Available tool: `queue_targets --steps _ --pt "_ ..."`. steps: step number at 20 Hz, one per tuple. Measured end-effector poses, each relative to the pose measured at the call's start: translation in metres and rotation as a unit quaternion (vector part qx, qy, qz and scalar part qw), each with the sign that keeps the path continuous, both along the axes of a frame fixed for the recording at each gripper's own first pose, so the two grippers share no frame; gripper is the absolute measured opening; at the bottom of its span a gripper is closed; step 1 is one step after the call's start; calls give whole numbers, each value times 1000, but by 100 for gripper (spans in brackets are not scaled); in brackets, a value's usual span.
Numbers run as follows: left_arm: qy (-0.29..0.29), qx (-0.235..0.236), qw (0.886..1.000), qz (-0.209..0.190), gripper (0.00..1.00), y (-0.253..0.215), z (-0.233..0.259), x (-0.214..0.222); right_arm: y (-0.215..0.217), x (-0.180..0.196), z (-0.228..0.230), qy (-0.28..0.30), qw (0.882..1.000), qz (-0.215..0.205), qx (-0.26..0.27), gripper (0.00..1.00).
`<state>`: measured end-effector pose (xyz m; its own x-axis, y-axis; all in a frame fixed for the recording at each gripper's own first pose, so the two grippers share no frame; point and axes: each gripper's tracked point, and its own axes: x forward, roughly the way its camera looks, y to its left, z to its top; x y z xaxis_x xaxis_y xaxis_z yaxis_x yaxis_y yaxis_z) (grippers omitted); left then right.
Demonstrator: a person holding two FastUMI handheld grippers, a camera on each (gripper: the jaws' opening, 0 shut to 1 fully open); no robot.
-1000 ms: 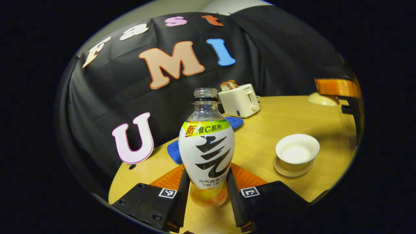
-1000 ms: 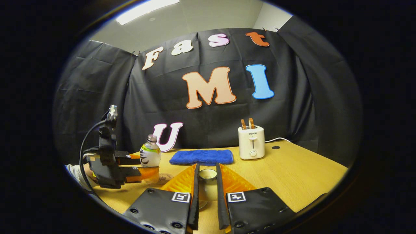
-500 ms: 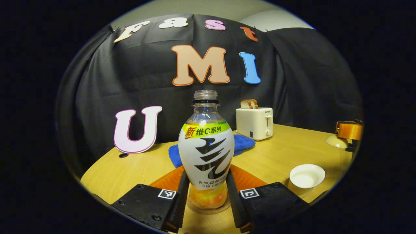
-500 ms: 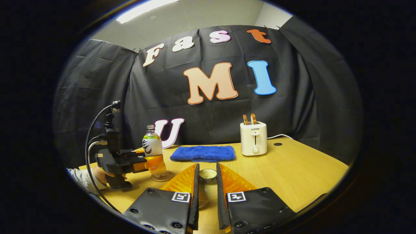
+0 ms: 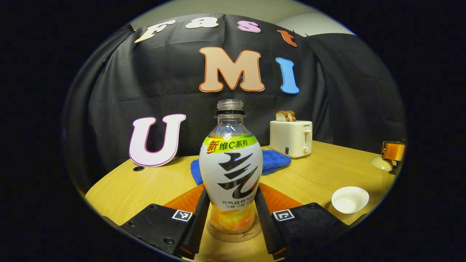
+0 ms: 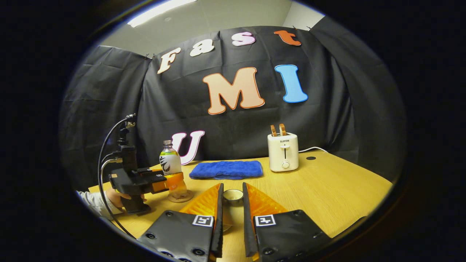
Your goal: Open the teacup lid with one hand, grasp the water bottle and pour water into the teacup with the other hand; after pouring, place the water bottle on the coaster and then close the teacup lid.
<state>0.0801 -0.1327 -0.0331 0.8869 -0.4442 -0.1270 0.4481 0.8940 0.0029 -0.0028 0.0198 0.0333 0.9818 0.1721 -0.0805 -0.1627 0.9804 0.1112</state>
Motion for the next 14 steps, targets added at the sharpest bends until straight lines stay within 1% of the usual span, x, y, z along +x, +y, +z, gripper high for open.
queue_targets --steps 2,4,5,6,7,9,10,11,12,13,14 --pt "-4 11 1000 2 68 4 2 0 1 0 -1 1 1000 1 1 27" --pt "-15 22 1000 3 69 7 5 -1 3 0 0 1 1000 3 3 27" --pt "-20 25 999 4 75 8 6 -2 4 -1 0 1 1000 4 4 27" --pt "-24 26 999 5 80 9 5 -3 5 -2 1 0 1000 5 4 27" --pt "-28 26 999 5 86 9 7 -4 5 -2 1 -1 1000 5 4 29" --pt "-36 29 999 10 92 10 9 -6 8 -3 1 -1 1000 8 4 29" --pt "-42 32 998 15 92 13 10 -6 11 -3 1 -1 1000 11 4 29" --pt "-46 34 998 20 95 15 10 -7 14 -3 0 -2 1000 14 5 27" --pt "-50 35 998 25 96 16 11 -13 18 -2 -2 -1 1000 19 5 29" --pt "-55 33 998 29 96 18 13 -16 22 -2 -4 1 1000 24 4 27" --pt "-56 31 997 32 96 20 13 -21 26 -1 -6 3 1000 29 3 29"
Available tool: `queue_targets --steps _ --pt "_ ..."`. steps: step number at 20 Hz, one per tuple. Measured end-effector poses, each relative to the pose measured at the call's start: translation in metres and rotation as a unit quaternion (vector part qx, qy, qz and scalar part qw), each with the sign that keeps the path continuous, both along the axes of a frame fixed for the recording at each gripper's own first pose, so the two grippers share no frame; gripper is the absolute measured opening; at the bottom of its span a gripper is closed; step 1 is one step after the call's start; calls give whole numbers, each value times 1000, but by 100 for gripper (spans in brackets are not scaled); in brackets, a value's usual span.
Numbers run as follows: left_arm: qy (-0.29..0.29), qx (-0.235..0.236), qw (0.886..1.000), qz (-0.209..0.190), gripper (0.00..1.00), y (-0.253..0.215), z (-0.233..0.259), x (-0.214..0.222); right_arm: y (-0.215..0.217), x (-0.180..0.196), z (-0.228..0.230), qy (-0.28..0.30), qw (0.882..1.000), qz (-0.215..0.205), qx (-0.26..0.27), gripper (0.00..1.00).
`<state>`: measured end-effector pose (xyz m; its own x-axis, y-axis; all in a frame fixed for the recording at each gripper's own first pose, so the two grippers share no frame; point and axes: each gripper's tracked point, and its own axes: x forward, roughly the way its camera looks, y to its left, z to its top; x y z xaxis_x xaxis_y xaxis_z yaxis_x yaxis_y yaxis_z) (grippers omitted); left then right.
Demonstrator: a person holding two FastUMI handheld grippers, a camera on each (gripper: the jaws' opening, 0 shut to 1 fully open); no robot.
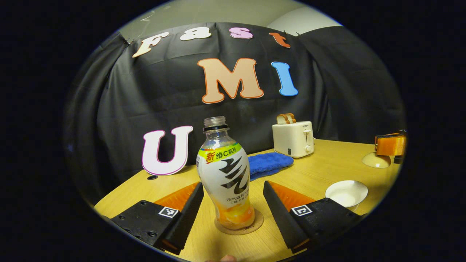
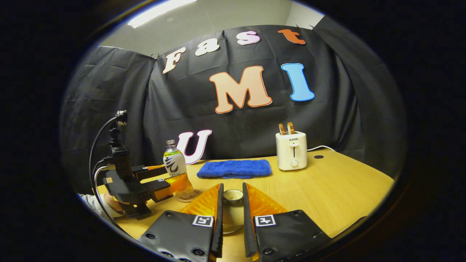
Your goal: Open the teacup lid with one hand, grasp the water bottle and pour water into the teacup with the other hand; after pouring, place the water bottle on the coaster and then close the teacup lid.
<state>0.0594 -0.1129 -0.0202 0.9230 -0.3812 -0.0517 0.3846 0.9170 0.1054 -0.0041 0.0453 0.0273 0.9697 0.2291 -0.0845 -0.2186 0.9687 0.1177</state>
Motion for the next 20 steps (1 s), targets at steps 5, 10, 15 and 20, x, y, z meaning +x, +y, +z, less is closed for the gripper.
queue_targets --steps 5,10,15,20 --pt "-7 -10 1000 6 96 2 9 -23 15 5 -5 -1 1000 16 2 27" --pt "-18 -14 1000 17 96 17 14 -35 31 17 -21 11 999 29 12 27" --pt "-26 -21 999 21 95 30 23 -46 43 29 -41 33 999 31 -1 24" --pt "-29 -30 999 27 95 38 24 -52 42 37 -52 44 999 21 -15 29"
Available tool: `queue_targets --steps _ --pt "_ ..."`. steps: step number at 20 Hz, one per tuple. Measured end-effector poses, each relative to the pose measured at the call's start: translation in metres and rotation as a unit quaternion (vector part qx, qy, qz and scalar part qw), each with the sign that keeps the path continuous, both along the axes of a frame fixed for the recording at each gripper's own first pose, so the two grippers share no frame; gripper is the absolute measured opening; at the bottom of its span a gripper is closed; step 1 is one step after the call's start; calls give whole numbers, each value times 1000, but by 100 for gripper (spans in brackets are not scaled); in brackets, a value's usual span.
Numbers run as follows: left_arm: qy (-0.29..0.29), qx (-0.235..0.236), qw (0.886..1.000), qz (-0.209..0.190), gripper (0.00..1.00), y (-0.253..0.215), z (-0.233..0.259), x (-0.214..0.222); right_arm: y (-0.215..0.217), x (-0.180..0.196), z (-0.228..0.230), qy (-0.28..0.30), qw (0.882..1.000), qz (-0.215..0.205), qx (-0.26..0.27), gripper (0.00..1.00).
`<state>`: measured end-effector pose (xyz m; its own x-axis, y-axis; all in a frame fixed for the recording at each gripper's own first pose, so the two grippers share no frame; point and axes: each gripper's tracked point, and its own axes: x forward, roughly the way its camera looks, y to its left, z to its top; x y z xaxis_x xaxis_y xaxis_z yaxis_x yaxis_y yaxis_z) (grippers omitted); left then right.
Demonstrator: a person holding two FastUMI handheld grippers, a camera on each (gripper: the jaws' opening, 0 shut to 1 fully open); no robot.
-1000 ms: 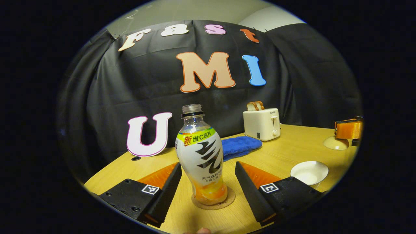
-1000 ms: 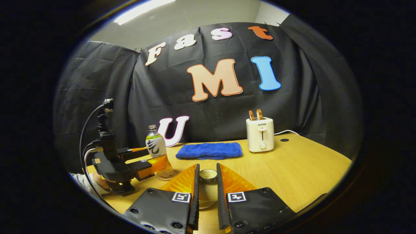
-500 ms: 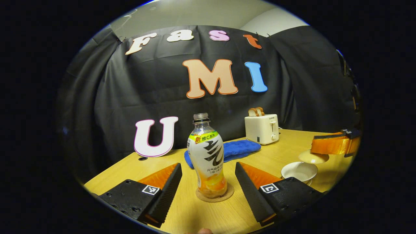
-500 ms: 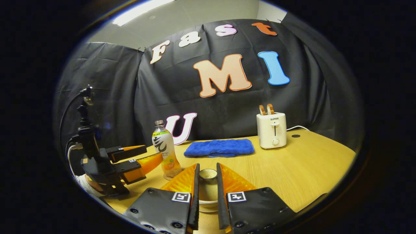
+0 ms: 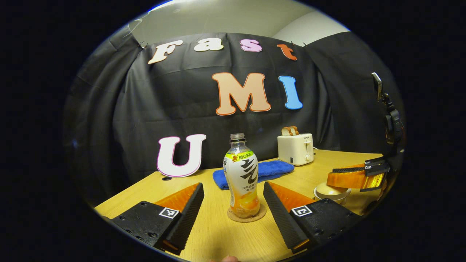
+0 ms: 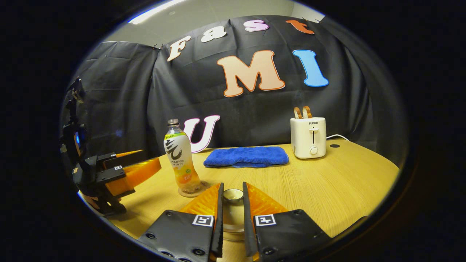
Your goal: Open the teacup lid with one hand, grasp the water bottle and pour water into the teacup with the other hand; after pouring, place the water bottle on the coaster and then close the teacup lid.
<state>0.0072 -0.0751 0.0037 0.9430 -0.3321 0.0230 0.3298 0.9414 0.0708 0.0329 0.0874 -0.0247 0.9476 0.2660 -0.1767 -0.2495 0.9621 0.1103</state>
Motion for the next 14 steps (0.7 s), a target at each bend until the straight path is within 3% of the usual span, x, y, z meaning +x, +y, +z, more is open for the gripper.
queue_targets --steps 1,2,9,12,14 --pt "1 -1 1000 0 95 1 -1 -1 0 -1 -2 2 1000 0 -2 24" --pt "3 -2 1000 0 95 1 -2 -2 2 -2 -1 1 1000 1 0 30" --pt "10 -7 1000 2 95 5 -6 -9 4 -5 -6 -5 1000 -6 -20 28" --pt "12 -11 1000 3 96 5 -6 -15 -1 -8 -6 -6 1000 -15 -18 34" --pt "9 -13 1000 6 96 7 -4 -19 0 -14 1 -19 1000 -12 -9 56"
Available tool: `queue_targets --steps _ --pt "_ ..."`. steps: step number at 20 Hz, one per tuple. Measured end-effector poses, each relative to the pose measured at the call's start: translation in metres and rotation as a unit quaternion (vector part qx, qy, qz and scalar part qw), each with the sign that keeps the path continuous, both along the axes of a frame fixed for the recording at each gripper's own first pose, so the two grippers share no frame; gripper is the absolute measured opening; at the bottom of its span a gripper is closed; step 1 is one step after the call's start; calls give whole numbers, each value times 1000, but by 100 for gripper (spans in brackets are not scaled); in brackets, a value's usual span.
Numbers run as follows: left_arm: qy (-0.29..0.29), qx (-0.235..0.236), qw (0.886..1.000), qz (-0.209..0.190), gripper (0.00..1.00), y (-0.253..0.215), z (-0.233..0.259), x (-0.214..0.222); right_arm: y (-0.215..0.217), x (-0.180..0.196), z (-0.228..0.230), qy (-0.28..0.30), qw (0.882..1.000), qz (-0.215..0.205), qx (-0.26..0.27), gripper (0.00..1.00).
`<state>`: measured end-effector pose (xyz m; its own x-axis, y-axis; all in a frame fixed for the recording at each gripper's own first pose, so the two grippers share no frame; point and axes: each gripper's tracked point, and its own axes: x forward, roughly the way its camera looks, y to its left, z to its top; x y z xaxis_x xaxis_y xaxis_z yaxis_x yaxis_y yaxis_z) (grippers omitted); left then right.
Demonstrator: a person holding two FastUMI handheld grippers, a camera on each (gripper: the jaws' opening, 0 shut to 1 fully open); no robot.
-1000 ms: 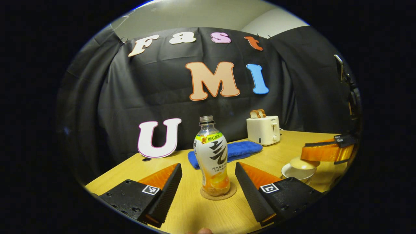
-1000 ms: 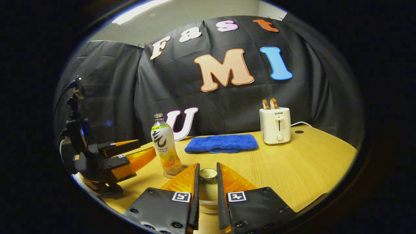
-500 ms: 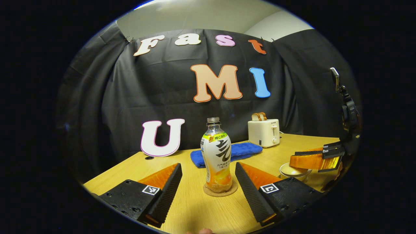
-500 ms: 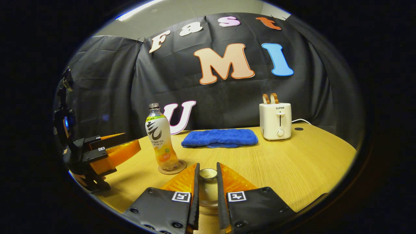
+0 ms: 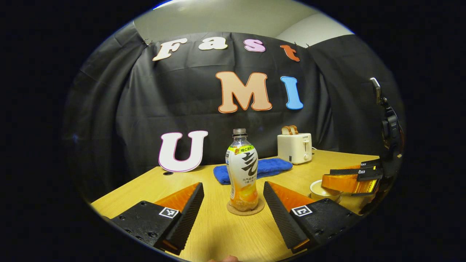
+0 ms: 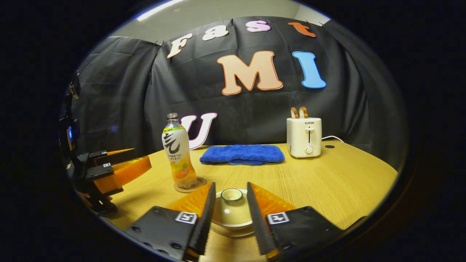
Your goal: Open the teacup lid with one hand, grasp the water bottle and pour water into the teacup with the other hand; after pouring, place the water bottle on the coaster and then close the teacup lid.
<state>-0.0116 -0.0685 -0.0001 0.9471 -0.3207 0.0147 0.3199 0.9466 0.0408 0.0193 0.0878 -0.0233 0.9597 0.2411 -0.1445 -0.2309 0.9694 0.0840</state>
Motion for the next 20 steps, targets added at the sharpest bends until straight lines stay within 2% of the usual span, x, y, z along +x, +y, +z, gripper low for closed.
queue_targets --steps 4,9,12,20 --pt "-3 -13 1000 20 96 8 2 -12 -12 -12 12 -29 999 -22 -5 100" --pt "8 -28 999 46 96 18 -8 -30 -26 -32 18 -51 998 -43 -6 98" --pt "5 -26 998 59 96 22 -9 -38 -30 -37 17 -53 997 -52 -5 100" --pt "1 -23 997 69 96 19 -13 -46 -35 -45 16 -68 993 -90 -29 100"
